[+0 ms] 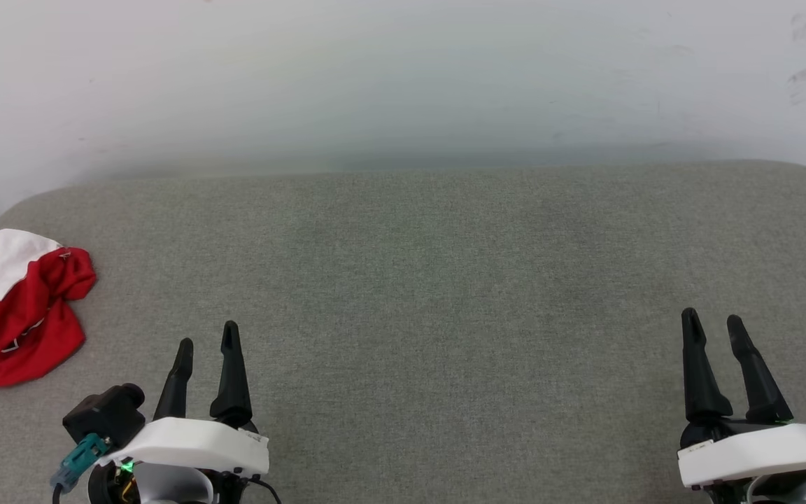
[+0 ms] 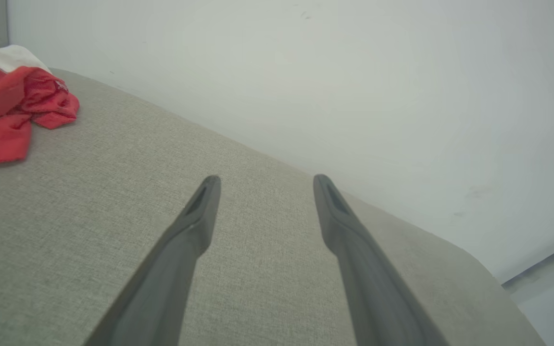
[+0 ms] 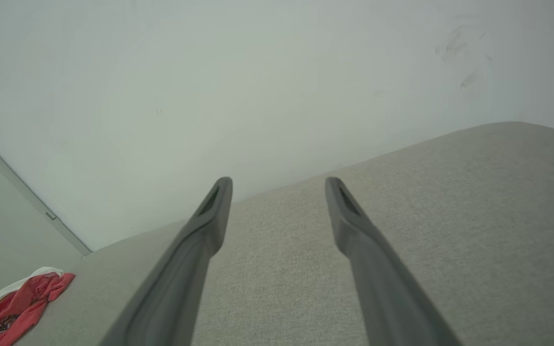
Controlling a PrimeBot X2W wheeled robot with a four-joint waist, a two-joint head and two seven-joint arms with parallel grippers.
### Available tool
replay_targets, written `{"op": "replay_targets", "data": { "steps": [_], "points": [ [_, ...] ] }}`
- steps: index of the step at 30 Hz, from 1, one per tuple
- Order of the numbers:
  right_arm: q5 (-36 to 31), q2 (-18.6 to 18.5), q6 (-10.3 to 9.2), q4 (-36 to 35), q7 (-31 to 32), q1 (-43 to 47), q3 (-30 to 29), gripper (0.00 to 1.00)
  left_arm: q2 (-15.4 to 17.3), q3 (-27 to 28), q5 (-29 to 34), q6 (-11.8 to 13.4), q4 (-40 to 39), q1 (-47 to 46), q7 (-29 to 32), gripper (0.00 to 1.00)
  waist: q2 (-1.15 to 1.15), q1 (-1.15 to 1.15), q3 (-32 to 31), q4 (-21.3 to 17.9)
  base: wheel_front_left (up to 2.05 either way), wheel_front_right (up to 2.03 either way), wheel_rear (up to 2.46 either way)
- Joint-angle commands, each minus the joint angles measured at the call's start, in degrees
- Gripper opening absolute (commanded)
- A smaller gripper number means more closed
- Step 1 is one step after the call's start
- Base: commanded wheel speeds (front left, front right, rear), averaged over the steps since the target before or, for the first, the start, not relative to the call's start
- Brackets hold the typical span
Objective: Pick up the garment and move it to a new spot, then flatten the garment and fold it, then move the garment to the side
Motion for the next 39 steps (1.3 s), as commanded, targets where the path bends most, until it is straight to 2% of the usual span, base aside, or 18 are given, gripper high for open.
{"op": "replay_targets", "data": {
  "steps": [1,17,39],
  "points": [
    [-1.7,0.0,0.0,-0.9,-0.6,0.0,0.1,1.0,0.1,-0.2,1.6,0.2,-0.9,0.2,-0.5,1.0,0.0,0.0,0.0,0.0,0.0,0.0,0.0],
    [-9.3,0.0,0.0,-2.1,-2.8,1.1,0.1,1.0,0.2,-1.5,9.9,0.4,-1.4,1.0,-2.7,1.0,0.0,0.0,0.1,0.1,0.0,0.0,0.0],
    [-17.9,0.1,0.0,-2.6,-5.4,2.6,0.4,1.0,0.2,-2.4,17.5,0.5,-0.8,2.0,-5.3,1.0,0.0,0.0,0.3,0.1,0.0,0.0,0.0]
  ]
}}
